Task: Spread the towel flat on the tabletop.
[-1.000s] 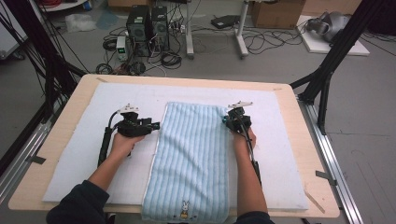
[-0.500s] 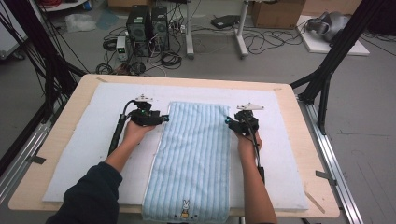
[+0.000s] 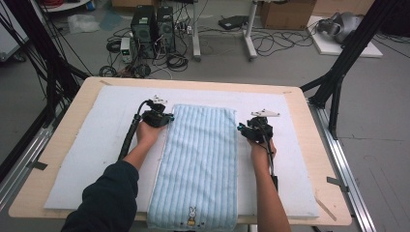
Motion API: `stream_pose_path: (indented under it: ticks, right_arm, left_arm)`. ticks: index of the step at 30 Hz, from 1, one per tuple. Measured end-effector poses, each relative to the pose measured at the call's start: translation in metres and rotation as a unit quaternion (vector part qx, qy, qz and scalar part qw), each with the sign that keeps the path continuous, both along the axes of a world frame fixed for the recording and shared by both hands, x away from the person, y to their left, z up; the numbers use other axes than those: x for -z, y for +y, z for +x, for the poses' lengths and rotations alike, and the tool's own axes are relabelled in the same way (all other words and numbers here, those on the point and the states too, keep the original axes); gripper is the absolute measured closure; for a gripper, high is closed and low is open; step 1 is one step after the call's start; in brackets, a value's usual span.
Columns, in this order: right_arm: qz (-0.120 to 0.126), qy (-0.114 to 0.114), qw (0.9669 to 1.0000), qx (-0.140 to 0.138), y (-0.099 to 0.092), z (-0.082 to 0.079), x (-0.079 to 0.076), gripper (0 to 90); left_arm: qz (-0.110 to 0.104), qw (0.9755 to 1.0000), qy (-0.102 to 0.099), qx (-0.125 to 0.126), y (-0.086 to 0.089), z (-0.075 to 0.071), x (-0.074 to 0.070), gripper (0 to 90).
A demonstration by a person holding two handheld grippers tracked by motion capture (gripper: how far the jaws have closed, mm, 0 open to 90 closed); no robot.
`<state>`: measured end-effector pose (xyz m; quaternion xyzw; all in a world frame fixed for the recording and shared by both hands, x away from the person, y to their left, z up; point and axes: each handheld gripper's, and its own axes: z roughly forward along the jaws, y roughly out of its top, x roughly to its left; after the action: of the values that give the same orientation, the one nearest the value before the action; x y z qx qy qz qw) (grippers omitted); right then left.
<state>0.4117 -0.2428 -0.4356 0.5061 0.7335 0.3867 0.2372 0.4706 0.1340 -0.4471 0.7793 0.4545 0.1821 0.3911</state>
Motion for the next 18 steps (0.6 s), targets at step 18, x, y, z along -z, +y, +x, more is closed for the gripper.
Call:
stream_pose_path:
  ticks: [18]
  right_arm:
    - [-0.044, 0.029, 0.9981, -0.033, 0.045, 0.054, 0.013, 87.3]
  left_arm:
    - [-0.014, 0.9998, 0.008, -0.015, 0.016, 0.002, 0.000, 88.6]
